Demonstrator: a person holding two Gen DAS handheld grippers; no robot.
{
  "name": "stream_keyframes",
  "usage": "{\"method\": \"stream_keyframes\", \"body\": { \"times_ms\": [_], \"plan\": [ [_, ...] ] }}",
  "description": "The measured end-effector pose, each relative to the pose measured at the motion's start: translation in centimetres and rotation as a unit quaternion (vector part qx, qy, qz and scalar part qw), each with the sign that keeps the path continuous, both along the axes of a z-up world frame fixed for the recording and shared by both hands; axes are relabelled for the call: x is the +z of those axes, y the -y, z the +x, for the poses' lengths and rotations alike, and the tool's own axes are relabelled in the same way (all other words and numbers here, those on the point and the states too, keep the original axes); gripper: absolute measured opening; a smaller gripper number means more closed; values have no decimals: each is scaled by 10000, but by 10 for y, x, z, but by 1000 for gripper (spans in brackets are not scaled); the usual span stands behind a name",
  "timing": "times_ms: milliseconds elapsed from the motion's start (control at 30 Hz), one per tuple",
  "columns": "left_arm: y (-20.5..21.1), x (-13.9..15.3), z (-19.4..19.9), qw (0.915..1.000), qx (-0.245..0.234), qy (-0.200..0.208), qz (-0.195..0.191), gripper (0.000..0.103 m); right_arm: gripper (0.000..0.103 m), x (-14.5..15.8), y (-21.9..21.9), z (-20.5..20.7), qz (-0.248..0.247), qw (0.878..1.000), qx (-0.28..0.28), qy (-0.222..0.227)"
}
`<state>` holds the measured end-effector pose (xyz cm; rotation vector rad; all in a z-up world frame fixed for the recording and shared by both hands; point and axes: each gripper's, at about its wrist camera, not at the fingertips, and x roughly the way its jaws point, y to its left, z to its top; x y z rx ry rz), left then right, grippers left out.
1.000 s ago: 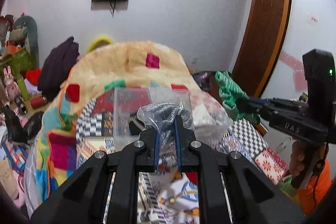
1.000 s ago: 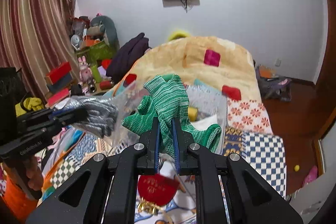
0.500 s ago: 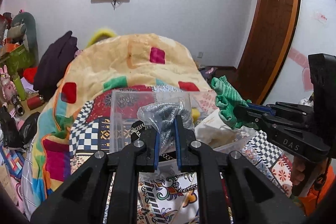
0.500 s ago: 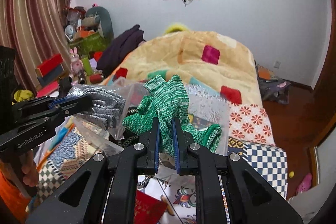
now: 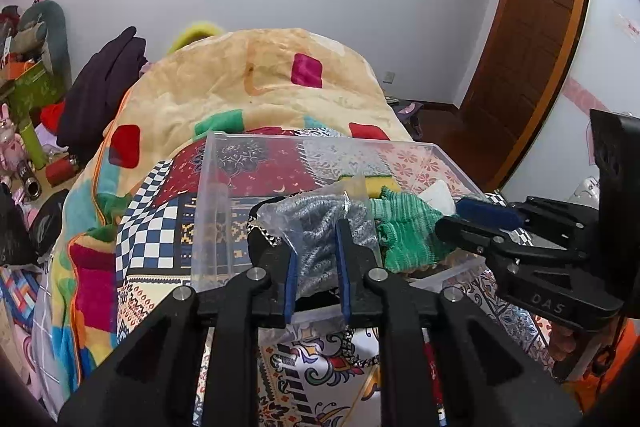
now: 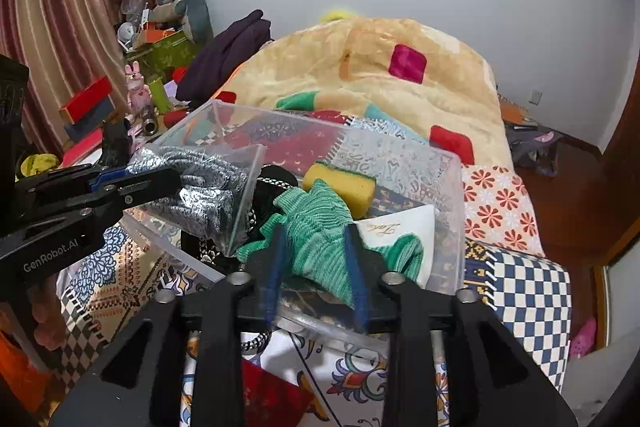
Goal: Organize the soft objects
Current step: 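Carry the glove and mesh pouch into the clear box and open both tools, then grasp the red tasseled pouch with the right tool while the left tool grasps the chain strap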
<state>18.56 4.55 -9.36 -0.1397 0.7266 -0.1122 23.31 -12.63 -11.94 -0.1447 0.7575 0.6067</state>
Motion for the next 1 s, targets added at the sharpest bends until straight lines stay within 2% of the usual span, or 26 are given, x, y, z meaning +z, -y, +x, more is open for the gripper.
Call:
{"method": "stream_keyframes", "body": {
  "times_ms": [133,400,467,633,900,933,1000],
  "plan": [
    [-2,9,-12,9999,33,114,1,32,50,13,2,-9,45,9998,0,196],
    [1,32,-43,9991,-1,408,60,54,79,36,14,-37,98,9989,-88,457],
    [3,35,-53,9991,-50,418,65,60,83,37,18,-44,78,9989,-104,461],
    [7,25,-69,9997,-113,230,4,73,84,20,20,-55,11,9999,-19,125],
    [14,-13,-78,9992,-181,-356,23,74,82,-45,12,-56,-330,9959,211,-820],
    [14,-18,-78,9989,-185,-426,9,74,80,-50,11,-56,-347,9950,242,-902],
    [13,-26,-77,9983,-197,-550,-21,74,61,-60,7,-53,-448,9927,347,-1063]
  ]
}}
